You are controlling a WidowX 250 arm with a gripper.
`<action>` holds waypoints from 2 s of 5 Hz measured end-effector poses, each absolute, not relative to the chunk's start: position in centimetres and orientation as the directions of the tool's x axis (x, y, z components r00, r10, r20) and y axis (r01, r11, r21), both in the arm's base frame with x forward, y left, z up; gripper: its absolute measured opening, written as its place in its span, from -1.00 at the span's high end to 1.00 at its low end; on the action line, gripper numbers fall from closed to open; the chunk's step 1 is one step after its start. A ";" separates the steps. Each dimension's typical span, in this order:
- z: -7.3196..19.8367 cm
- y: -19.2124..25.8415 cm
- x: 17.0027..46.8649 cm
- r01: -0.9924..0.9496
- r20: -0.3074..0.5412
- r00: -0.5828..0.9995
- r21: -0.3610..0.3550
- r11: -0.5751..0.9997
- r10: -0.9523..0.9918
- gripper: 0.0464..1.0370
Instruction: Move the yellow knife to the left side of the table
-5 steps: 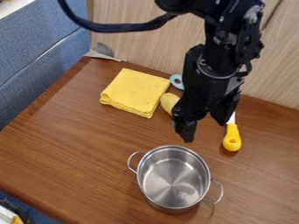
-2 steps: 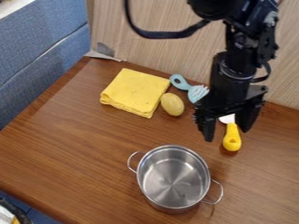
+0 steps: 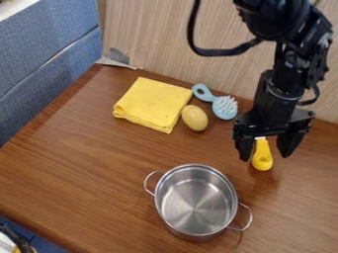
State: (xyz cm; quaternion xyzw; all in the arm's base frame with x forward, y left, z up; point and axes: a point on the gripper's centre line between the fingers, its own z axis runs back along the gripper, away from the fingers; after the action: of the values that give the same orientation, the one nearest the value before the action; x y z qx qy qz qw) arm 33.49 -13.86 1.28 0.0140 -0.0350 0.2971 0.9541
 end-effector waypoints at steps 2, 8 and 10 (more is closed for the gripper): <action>-0.9 -14.0 34.1 -0.532 0.056 0.846 0.034 0.846 0.530 -0.82; 5.0 -14.9 33.6 -0.504 0.155 0.847 -0.073 0.861 0.509 0.03; 8.8 -8.4 29.8 -0.707 0.211 0.660 -0.150 0.691 0.721 0.03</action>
State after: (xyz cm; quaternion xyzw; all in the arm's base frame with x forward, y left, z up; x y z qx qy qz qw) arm 29.83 -8.43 8.81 -0.0272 -0.1275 0.3922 0.9106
